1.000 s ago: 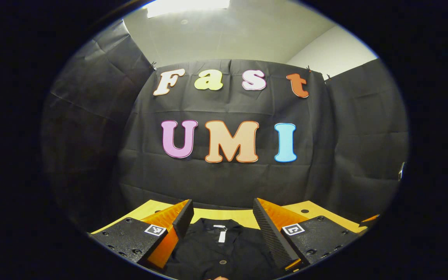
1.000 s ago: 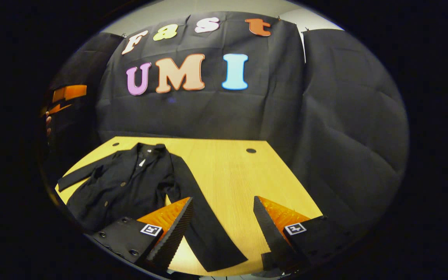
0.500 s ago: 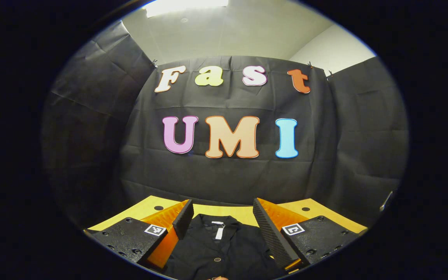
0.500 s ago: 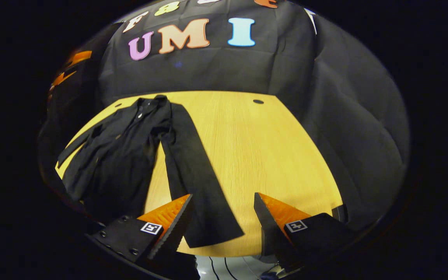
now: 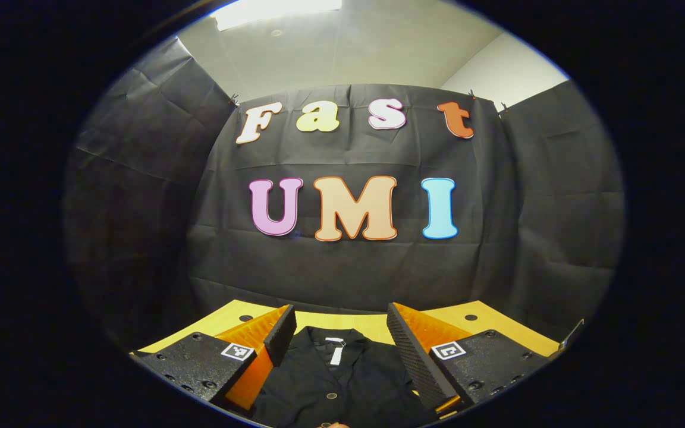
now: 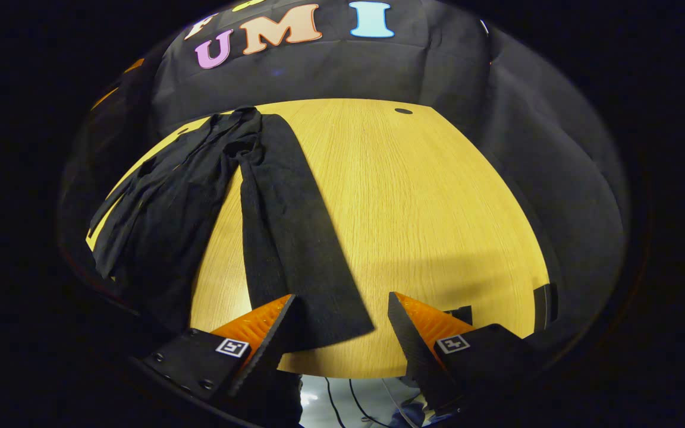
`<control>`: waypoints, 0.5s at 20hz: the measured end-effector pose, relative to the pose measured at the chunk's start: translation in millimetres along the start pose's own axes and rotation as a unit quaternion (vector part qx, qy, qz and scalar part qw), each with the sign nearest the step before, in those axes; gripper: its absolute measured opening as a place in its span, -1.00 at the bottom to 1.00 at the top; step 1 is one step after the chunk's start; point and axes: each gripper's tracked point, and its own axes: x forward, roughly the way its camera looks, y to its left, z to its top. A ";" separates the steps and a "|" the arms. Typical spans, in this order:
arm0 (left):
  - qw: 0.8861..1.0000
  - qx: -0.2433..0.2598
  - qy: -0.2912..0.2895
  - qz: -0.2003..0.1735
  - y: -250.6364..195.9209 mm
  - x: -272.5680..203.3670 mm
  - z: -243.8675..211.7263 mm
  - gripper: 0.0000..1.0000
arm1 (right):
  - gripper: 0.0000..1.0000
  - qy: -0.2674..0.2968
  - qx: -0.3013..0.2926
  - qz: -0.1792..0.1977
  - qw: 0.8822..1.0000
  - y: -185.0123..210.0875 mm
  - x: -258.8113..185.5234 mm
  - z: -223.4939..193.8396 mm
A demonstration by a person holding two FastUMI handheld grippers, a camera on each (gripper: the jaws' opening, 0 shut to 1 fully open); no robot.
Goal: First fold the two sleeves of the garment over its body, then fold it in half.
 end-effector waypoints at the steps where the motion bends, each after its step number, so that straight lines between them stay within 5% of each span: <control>1: 1.000 0.000 -0.002 -0.001 -1.2 0.1 3.0 0.86 | 0.89 -0.007 0.000 -0.004 1.000 0.1 0.2 6.0; 3: 1.000 0.000 -0.005 -0.001 -4.7 0.5 4.1 0.84 | 0.41 -0.010 -0.004 -0.002 1.000 10.7 1.7 15.4; 6: 1.000 0.006 0.007 0.005 0.9 -1.8 -0.2 0.84 | -0.63 -0.016 0.014 0.001 1.000 18.3 9.2 17.1; 10: 0.999 0.015 0.010 0.027 28.9 -7.3 2.3 0.84 | -0.87 -0.025 0.066 -0.013 0.997 11.4 3.6 20.0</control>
